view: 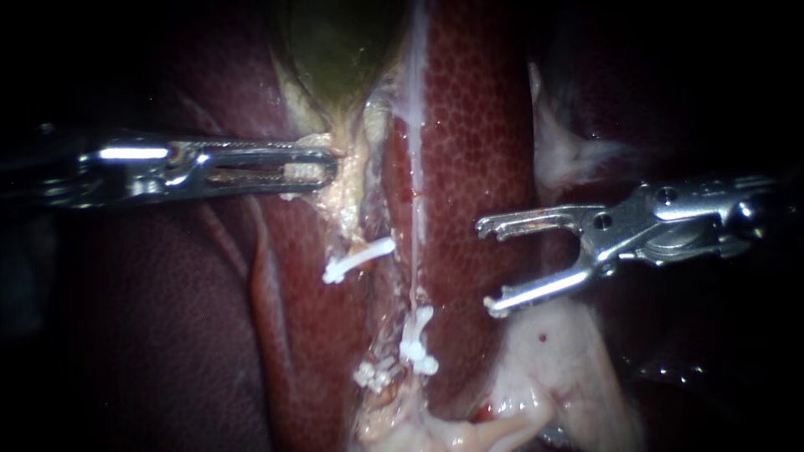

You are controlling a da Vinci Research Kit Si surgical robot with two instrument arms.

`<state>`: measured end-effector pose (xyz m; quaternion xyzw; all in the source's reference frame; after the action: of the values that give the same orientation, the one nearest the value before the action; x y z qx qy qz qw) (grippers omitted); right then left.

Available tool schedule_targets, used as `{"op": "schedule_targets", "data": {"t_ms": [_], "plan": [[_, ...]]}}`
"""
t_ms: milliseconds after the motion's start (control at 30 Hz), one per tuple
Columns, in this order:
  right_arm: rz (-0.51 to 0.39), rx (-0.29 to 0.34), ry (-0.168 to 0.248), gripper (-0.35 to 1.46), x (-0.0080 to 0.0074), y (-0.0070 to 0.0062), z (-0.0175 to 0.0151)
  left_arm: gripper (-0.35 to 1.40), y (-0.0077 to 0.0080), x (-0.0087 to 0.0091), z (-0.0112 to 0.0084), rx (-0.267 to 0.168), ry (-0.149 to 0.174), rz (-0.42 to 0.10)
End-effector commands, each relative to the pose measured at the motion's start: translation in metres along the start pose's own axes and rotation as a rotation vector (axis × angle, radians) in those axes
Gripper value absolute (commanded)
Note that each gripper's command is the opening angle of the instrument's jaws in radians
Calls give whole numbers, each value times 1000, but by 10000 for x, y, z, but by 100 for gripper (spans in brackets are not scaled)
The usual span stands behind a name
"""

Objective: Going back second clip right tube

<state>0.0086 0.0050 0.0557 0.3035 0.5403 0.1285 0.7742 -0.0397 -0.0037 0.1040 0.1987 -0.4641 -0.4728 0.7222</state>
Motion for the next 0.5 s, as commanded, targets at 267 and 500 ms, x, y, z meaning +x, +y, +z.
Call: {"op": "schedule_targets", "data": {"t_ms": [267, 500], "plan": [[0, 0, 0, 60, 0, 0, 0, -35, 0, 0, 0, 2, -1, 0], [0, 0, 0, 60, 0, 0, 0, -35, 0, 0, 0, 2, -1, 0]]}}
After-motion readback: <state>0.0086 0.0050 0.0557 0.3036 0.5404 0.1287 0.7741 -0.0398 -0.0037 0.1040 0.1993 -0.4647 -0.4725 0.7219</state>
